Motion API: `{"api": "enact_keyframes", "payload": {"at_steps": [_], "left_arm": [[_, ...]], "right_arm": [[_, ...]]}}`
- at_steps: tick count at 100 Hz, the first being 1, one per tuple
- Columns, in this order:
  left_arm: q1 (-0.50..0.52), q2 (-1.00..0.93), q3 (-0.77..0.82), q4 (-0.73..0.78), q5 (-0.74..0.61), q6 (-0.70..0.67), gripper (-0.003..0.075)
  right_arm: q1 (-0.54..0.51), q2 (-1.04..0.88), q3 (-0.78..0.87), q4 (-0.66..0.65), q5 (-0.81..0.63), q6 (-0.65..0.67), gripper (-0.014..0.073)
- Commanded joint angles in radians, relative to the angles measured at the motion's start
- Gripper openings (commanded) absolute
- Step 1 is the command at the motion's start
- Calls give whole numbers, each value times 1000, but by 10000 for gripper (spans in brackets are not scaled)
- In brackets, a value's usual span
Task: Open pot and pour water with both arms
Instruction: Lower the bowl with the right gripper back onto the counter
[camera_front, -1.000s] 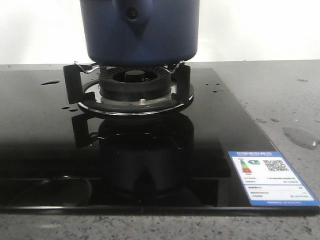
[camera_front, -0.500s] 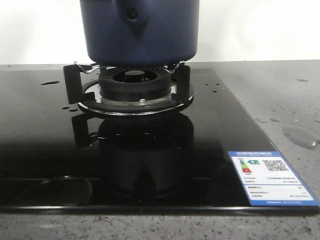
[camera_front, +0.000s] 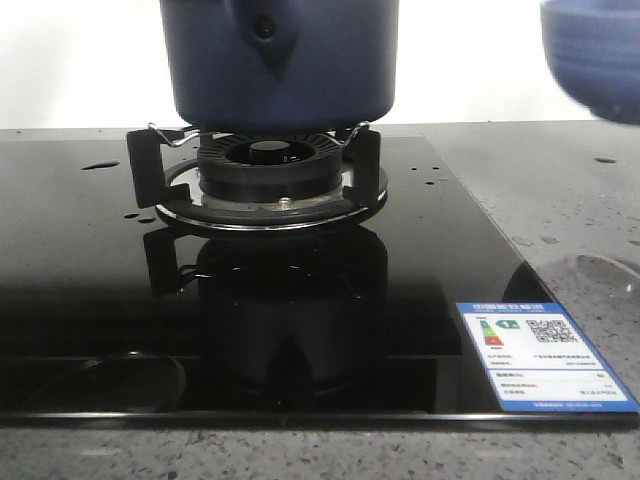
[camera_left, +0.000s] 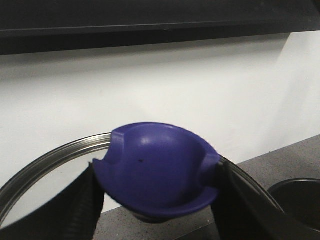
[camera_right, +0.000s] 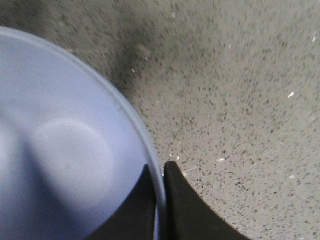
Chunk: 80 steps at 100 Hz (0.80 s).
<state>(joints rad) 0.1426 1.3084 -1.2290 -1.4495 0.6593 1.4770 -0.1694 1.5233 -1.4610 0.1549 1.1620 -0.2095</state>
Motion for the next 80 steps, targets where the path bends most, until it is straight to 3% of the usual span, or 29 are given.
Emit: {"api": "enact_keyframes", "payload": {"at_steps": [1,21,67,80], "left_arm": [[2,-39,-36,-74,5,-8,348],[2,-39,-36,-74,9,-8,348],[2,-39,-36,-80,12,-8,348],[2,-39,-36,-80,12,-8,348]], "right_arm": [[-7,-35,27,22,-83,1,-46],[-7,-29,110,22,-155,1,-46],[-7,23,116,22,-150,1,-45],[-7,23,116,22,-150,1,21]]}}
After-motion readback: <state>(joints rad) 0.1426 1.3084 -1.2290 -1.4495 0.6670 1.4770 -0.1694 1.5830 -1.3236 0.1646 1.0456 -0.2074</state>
